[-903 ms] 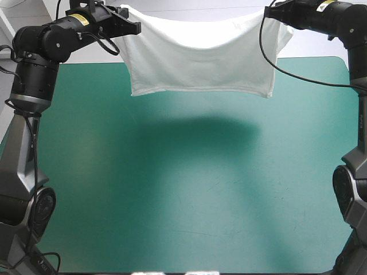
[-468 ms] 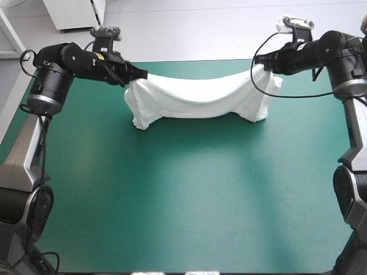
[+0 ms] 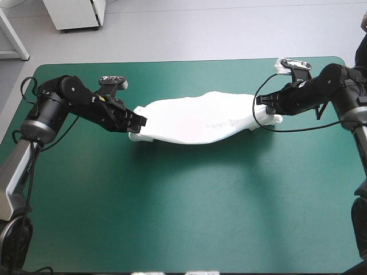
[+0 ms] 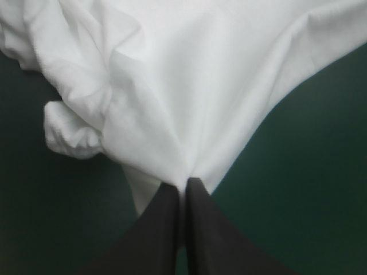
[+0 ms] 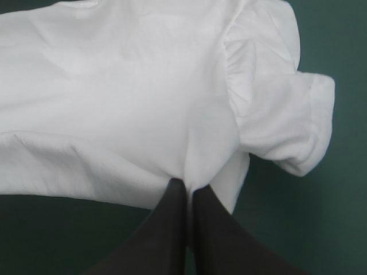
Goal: Fold the cloth
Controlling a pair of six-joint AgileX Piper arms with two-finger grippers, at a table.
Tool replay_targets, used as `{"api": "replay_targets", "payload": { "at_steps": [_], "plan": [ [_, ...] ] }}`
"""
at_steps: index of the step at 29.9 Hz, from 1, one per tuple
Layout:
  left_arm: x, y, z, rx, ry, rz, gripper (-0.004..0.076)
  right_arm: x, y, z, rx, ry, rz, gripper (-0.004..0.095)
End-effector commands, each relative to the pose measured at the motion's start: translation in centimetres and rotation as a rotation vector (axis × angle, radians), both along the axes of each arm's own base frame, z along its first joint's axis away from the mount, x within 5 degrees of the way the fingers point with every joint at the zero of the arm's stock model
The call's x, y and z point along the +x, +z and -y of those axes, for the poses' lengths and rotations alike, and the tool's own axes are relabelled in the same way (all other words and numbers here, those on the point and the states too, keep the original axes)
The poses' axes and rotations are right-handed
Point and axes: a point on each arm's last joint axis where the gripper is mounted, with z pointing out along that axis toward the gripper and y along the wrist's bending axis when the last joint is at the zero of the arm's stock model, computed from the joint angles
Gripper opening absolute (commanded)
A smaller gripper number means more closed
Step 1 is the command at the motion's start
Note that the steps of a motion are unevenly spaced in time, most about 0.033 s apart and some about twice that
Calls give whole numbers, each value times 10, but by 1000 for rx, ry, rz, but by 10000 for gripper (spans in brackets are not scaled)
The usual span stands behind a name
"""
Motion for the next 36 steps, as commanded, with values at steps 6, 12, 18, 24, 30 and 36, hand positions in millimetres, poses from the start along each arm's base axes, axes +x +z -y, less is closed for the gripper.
{"api": "replay_targets", "payload": {
  "at_steps": [6,12,18,24,30,36],
  "plan": [
    [-49,-10,-7,-24,8,-43,-10,-53,-9,-13,-60,61,-13,-17],
    [-73,-41,-5,27,-31,-159,-10,-78,-46,-33,-113,158,-144,-17],
    [-88,-69,-3,80,-67,-261,-10,-98,-74,-30,-141,176,-265,-17],
    [-104,-88,-7,95,-66,-325,-10,-122,-86,-24,-162,171,-277,-17],
    [-107,-91,-12,139,-65,-319,-9,-132,-93,-22,-167,168,-292,-16],
    [-110,-91,-13,162,-79,-345,46,-133,-94,-21,-174,172,-303,151]
  ]
}}
